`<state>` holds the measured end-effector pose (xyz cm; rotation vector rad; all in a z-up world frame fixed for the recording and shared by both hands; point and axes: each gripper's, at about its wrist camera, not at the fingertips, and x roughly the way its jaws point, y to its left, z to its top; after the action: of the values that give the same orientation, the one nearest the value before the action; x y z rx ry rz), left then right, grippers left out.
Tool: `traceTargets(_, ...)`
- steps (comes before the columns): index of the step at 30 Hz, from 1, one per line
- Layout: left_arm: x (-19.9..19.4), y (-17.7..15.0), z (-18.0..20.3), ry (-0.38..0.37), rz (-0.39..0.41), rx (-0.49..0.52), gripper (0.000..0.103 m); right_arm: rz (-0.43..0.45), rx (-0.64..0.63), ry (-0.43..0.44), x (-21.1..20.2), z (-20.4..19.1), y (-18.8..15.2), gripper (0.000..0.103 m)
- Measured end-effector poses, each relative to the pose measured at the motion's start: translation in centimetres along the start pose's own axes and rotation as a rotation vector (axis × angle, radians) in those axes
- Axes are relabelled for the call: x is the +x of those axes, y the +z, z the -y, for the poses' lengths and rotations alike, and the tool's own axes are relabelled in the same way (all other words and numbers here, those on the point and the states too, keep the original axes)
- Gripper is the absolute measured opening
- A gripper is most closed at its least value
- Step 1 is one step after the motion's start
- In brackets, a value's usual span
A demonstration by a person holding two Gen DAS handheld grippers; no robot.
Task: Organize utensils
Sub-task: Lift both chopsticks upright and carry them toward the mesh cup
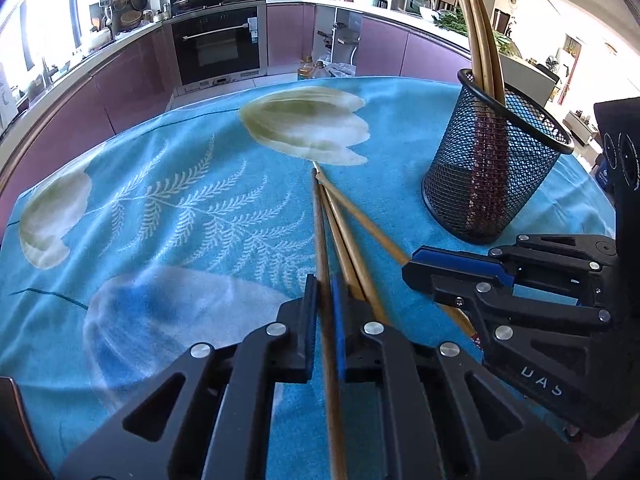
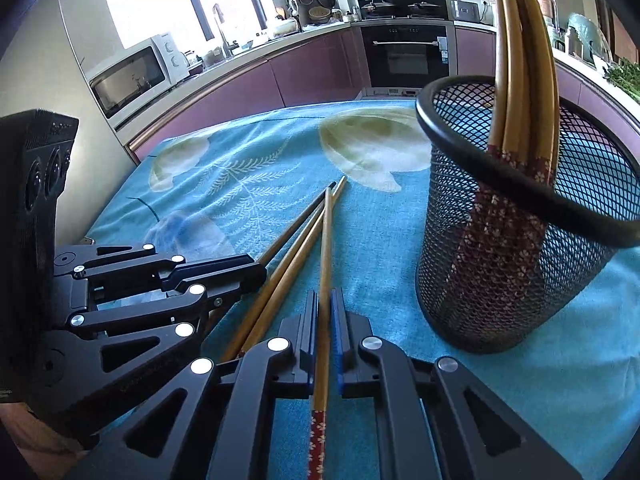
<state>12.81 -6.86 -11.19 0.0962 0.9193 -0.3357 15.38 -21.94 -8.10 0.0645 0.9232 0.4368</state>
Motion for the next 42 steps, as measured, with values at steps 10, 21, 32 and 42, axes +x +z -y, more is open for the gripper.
traceTargets(10,-2.8,-0.2,-0.1,-0.033,0.052,-0.019,0.007,0.046,0.001,0.049,-2.5,0.2,0.0,0.006)
traceTargets(21,-6.8,-0.2,-0.1,-0.107,0.110,-0.034,0.007,0.115,-0.017,0.094,-5.9,-0.2,0.2,0.006)
traceTargets(32,-9.8,-0.3,0.6,-0.188,0.143,-0.030,0.007,0.153,-0.006,0.138,-8.2,0.4,-0.1,0.006)
traceTargets(42,-11.9,0.0,0.3,-0.245,0.170,-0.034,0.007,0.181,0.011,0.171,-9.6,1.6,-0.1,0.006)
